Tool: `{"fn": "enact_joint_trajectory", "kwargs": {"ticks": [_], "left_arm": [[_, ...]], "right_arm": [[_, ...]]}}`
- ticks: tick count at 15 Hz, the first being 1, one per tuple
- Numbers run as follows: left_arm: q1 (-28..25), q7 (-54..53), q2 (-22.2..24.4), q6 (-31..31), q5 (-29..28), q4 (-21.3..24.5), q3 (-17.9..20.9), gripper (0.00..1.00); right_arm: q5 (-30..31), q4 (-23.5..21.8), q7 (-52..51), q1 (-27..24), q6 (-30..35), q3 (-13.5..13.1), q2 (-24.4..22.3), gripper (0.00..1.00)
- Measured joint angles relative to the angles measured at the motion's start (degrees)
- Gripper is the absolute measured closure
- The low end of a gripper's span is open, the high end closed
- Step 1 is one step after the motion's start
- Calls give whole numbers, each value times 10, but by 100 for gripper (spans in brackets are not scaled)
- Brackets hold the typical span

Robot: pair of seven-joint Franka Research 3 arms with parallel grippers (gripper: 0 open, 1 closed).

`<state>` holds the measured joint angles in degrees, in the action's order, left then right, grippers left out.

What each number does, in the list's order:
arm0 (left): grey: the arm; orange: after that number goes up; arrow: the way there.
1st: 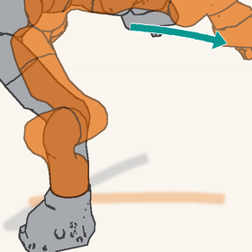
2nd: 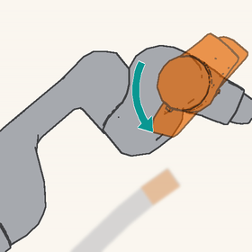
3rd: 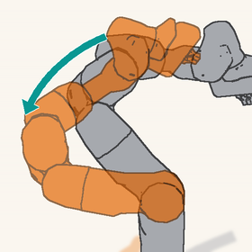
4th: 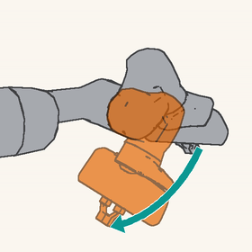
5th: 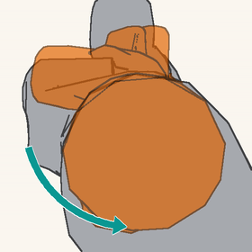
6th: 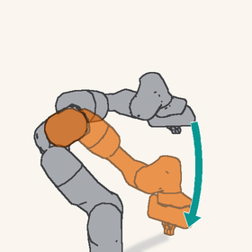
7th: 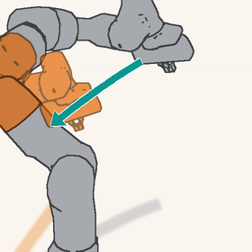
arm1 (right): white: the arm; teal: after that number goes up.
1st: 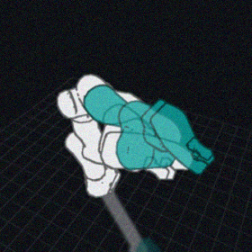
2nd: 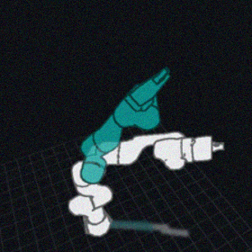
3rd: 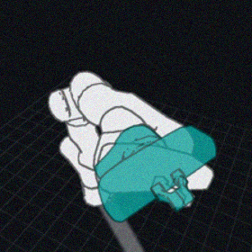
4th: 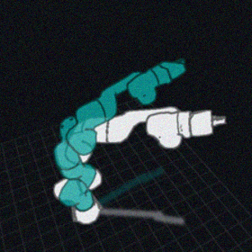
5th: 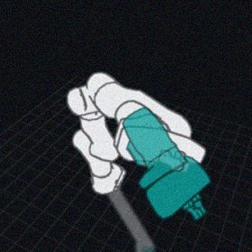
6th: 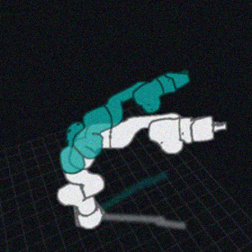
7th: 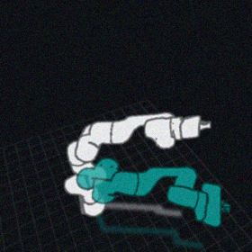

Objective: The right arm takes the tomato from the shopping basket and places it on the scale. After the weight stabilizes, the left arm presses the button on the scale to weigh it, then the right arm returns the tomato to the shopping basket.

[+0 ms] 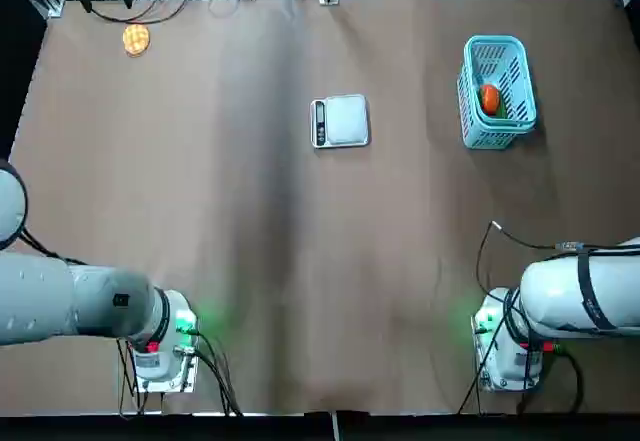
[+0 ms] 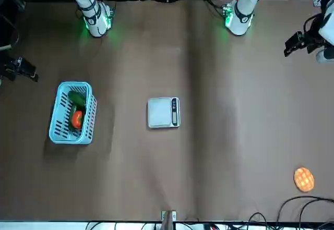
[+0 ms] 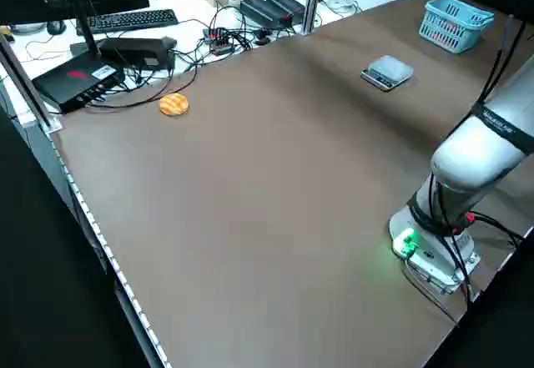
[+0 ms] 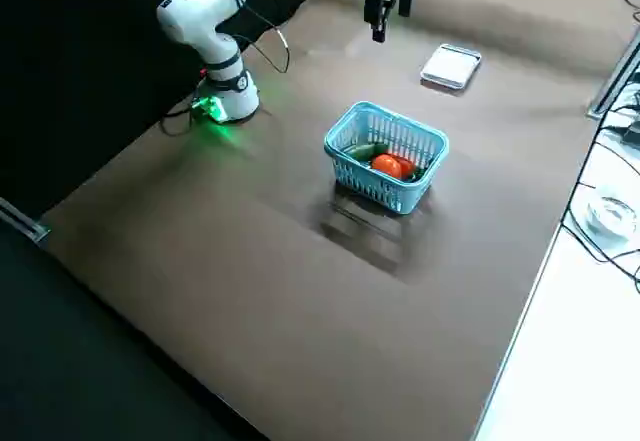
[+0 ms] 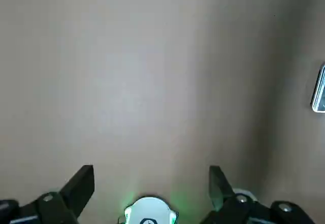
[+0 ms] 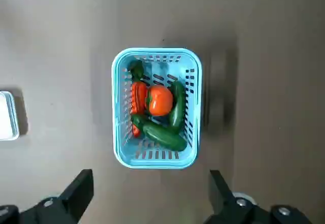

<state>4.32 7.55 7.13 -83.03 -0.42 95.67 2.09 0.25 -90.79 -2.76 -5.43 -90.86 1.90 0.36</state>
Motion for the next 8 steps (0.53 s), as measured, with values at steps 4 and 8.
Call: {"fn": "enact_joint_trajectory", "kwargs": {"ticks": [4, 8], "left_arm": [[0, 1, 0, 2, 0, 2, 0, 0], [0, 5, 0, 3, 0, 4, 0, 0]], "right_arm": [[0, 0, 0, 0, 0, 0, 0, 0], [0, 0, 0, 0, -1, 0, 0, 0]]}}
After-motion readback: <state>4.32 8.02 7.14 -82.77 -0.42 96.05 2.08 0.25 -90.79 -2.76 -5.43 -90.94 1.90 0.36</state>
